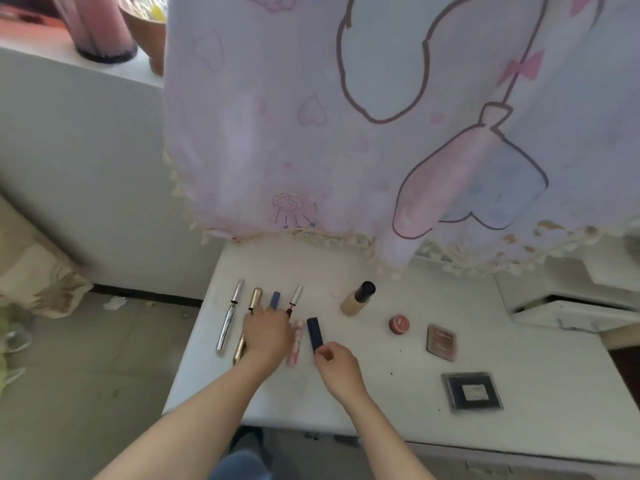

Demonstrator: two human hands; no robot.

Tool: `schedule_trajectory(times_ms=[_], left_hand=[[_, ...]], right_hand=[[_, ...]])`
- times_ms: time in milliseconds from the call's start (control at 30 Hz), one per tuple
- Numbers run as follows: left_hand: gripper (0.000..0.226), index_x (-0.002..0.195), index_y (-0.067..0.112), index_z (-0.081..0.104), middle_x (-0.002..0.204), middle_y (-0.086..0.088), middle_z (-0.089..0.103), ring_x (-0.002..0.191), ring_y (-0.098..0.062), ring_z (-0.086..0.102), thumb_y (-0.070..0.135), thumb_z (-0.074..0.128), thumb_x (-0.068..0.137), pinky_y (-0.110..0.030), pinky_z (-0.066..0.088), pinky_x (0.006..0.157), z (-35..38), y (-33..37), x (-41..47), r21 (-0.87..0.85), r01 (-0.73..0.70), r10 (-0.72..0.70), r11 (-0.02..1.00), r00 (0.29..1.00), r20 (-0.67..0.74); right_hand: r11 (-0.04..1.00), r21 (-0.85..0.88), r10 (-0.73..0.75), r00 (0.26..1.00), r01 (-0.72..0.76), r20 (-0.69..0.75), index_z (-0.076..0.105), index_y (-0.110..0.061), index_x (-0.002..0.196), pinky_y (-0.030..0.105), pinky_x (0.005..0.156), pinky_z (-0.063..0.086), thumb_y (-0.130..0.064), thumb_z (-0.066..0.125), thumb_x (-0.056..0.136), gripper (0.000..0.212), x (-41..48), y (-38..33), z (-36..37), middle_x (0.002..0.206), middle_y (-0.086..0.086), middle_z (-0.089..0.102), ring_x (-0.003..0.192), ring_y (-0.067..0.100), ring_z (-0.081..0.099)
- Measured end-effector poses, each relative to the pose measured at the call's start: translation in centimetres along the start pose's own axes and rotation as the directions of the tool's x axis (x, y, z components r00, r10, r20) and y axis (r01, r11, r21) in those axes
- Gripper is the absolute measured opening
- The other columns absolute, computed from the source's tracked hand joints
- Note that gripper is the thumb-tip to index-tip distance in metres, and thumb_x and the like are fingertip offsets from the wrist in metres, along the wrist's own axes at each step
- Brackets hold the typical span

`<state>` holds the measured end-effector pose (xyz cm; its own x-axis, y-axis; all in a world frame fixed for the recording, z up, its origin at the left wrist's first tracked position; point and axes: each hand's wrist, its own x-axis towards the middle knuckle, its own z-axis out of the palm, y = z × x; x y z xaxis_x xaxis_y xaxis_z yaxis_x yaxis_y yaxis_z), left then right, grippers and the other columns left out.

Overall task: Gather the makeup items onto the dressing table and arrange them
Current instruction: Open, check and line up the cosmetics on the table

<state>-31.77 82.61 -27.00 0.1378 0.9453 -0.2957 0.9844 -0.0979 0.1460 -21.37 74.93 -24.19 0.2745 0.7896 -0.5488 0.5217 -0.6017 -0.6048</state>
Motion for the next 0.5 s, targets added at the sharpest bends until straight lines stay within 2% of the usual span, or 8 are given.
schedule_trajectory(times_ms=[67, 167, 267, 400, 467, 500], left_hand=[[0.028, 0.101, 0.014, 0.063, 0.112, -0.003, 0.065, 0.114, -0.024, 0.052, 0.028, 0.041, 0.092, -0.030, 0.038, 0.080, 0.1, -0.2, 0.2, 0.045, -0.029, 0.029, 0.999, 1.000, -0.001], [0.017, 0.079, 0.017, 0.070, 0.084, -0.002, 0.072, 0.095, -0.020, 0.063, 0.032, 0.061, 0.081, -0.027, 0.029, 0.066, -0.6, -0.9, 0.3, 0.094, -0.024, 0.028, 0.995, 0.999, -0.036], [0.028, 0.095, 0.016, 0.066, 0.101, -0.002, 0.069, 0.112, -0.023, 0.053, 0.029, 0.041, 0.092, -0.030, 0.024, 0.073, 0.6, -1.1, 0.7, 0.090, -0.077, 0.080, 0.993, 0.996, -0.038], [0.040, 0.097, 0.014, 0.065, 0.102, -0.003, 0.068, 0.106, -0.024, 0.053, 0.042, 0.036, 0.093, -0.033, 0.034, 0.083, 0.0, -2.0, 0.2, 0.031, -0.086, 0.089, 0.996, 0.991, -0.102], [0.042, 0.095, 0.014, 0.066, 0.100, -0.004, 0.069, 0.103, -0.025, 0.055, 0.043, 0.036, 0.093, -0.033, 0.034, 0.080, -0.2, -2.9, -0.4, -0.018, -0.064, 0.061, 0.998, 0.988, -0.142], [0.040, 0.094, 0.014, 0.067, 0.099, -0.004, 0.070, 0.102, -0.025, 0.055, 0.041, 0.038, 0.093, -0.033, 0.033, 0.077, -0.2, -3.4, -0.8, -0.053, -0.054, 0.045, 0.997, 0.985, -0.167]], right_hand=[[1.000, -0.030, 0.010, 1.000, -0.010, -0.007, 0.053, -0.018, 0.087, 0.021, 0.070, 0.036, -0.012, 0.043, 0.089, 0.011, 0.1, 0.0, 0.5, 0.097, 0.005, 0.059, 0.086, 0.015, 0.050], [0.996, -0.085, 0.037, 0.999, -0.038, -0.019, 0.051, -0.015, 0.082, 0.022, 0.067, 0.036, -0.012, 0.041, 0.089, 0.012, 0.1, -0.2, 1.4, 0.089, 0.001, 0.055, 0.082, 0.016, 0.050], [0.982, -0.177, 0.061, 0.997, -0.069, -0.048, 0.041, -0.017, 0.064, 0.023, 0.064, 0.033, -0.013, 0.039, 0.090, 0.027, 0.2, -0.4, 2.3, 0.082, 0.002, 0.053, 0.078, 0.016, 0.048], [0.972, -0.216, 0.073, 0.994, -0.089, -0.079, 0.031, -0.022, 0.057, 0.026, 0.058, 0.033, -0.027, 0.039, 0.095, 0.039, 0.3, -1.4, 3.5, 0.070, 0.001, 0.051, 0.075, 0.017, 0.047], [0.967, -0.235, 0.077, 0.990, -0.103, -0.115, 0.034, -0.019, 0.057, 0.027, 0.057, 0.036, -0.035, 0.037, 0.095, 0.041, 0.6, -2.0, 4.0, 0.062, -0.003, 0.043, 0.073, 0.020, 0.049], [0.965, -0.241, 0.073, 0.989, -0.103, -0.128, 0.042, -0.017, 0.062, 0.026, 0.056, 0.036, -0.036, 0.039, 0.095, 0.038, 0.8, -2.3, 4.2, 0.065, -0.002, 0.047, 0.075, 0.023, 0.054]])
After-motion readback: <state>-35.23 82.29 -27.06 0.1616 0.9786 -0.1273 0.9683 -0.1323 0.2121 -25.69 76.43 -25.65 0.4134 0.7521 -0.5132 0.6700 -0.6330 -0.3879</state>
